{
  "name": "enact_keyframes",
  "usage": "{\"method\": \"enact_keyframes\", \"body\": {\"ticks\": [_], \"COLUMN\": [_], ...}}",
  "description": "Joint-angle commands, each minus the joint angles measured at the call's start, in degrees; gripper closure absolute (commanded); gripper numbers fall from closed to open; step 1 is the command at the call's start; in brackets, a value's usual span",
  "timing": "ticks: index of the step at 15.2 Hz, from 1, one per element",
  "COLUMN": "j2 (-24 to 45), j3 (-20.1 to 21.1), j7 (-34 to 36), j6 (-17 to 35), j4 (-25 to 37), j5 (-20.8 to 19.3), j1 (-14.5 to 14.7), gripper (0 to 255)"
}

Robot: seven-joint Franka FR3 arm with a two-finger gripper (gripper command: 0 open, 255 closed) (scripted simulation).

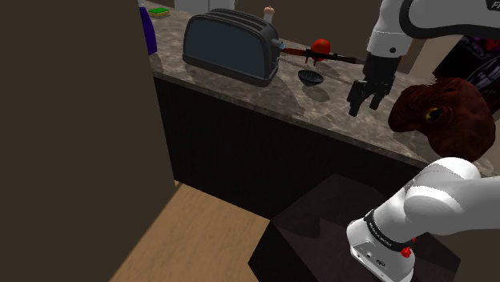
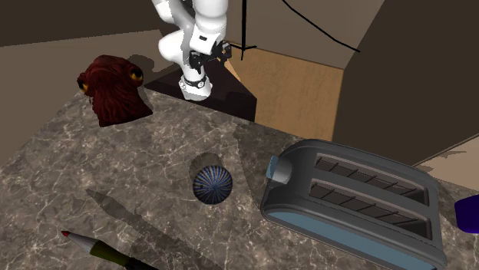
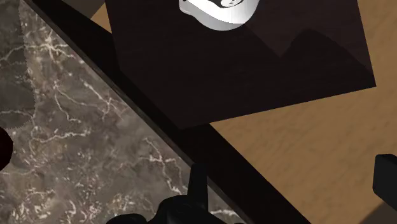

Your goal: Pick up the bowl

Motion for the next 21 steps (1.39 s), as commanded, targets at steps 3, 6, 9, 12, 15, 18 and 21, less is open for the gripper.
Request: {"method": "enact_keyframes", "body": {"ticks": [3, 6, 9, 12, 15, 18, 21], "j2": [4.8, 11.8, 18.8, 25.7, 32.6, 39.5, 46.5], "j3": [-0.4, -1.0, -1.5, -1.9, -2.4, -2.8, -3.2], "j7": [-0.4, -1.0, -1.4, -1.9, -2.3, -2.8, -3.5], "j6": [2.0, 4.5, 6.4, 7.6, 8.1, 8.1, 7.3], "j4": [2.5, 6.9, 11.8, 17.3, 23.5, 30.3, 38.0], "j5": [-1.1, -2.6, -4.0, -5.2, -6.3, -7.3, -8.1], "j1": [-0.3, -0.7, -1.2, -1.5, -1.9, -2.3, -2.7], "gripper": [0, 0, 0, 0, 0, 0, 0]}}
